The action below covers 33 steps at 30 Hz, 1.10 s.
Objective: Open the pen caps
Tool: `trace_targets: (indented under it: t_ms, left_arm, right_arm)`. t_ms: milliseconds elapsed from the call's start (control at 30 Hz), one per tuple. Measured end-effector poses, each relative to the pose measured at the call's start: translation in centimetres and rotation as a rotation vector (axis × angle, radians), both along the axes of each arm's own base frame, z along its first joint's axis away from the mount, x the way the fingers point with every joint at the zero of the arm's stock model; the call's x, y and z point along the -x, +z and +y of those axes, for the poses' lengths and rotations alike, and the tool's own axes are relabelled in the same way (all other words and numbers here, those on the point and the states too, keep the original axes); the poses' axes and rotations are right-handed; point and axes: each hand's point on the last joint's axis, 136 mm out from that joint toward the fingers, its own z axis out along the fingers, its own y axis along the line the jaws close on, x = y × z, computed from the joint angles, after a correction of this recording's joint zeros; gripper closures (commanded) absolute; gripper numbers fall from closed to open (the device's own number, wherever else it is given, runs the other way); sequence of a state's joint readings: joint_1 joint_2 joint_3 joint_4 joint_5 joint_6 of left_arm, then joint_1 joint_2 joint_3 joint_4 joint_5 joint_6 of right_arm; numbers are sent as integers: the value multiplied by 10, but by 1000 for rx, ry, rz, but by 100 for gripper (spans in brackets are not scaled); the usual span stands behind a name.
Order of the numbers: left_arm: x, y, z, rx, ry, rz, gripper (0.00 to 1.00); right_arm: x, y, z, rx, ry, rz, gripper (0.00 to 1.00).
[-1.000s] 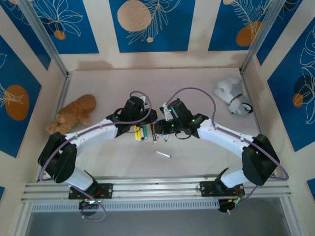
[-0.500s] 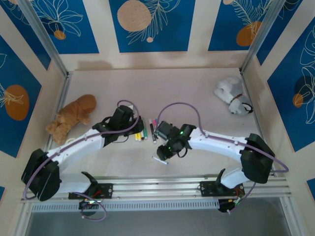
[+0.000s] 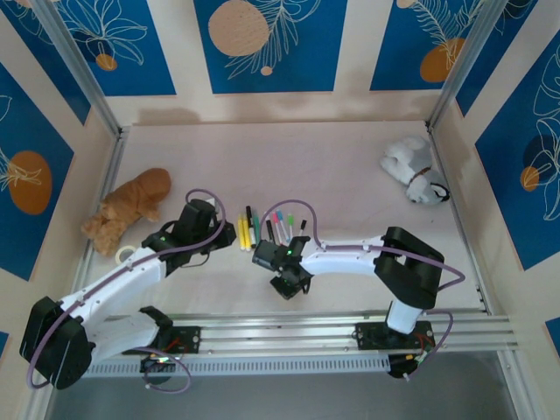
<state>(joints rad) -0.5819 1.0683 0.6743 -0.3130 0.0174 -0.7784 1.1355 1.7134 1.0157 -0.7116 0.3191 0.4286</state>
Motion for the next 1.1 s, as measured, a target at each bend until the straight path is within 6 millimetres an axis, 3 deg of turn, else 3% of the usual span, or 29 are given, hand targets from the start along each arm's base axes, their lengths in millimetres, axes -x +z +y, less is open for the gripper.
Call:
trace_targets:
  t_ms: [133,200,333,467,567,767,1100]
  left_arm:
    - [0,-2,2,-2,4,2,100]
    - [0,-5,3,-4,8,5,100]
    - [-1,-6,5,-4,15,6,100]
    - [-3,-4,4,4,14,-1,100]
    - [-5,-3,4,11,16,-7,100]
    - [-7,-4,4,14,16,-4,100]
    - [-8,-6,5,24,19,0,100]
  right_arm:
    - [-5,0,-3,6,-11,-14,64]
    - [-10,2,-4,5,-25,-20,59]
    - [-26,19,-2,-34,-61,-41,53]
    - [-46,38,7,-77,-107,-66,54]
    - [-57,42,13,-66,-139,-72,58]
    - [-50,25,-1,33,-173,-38,58]
    - [-47,29,-14,61,-186,-33,60]
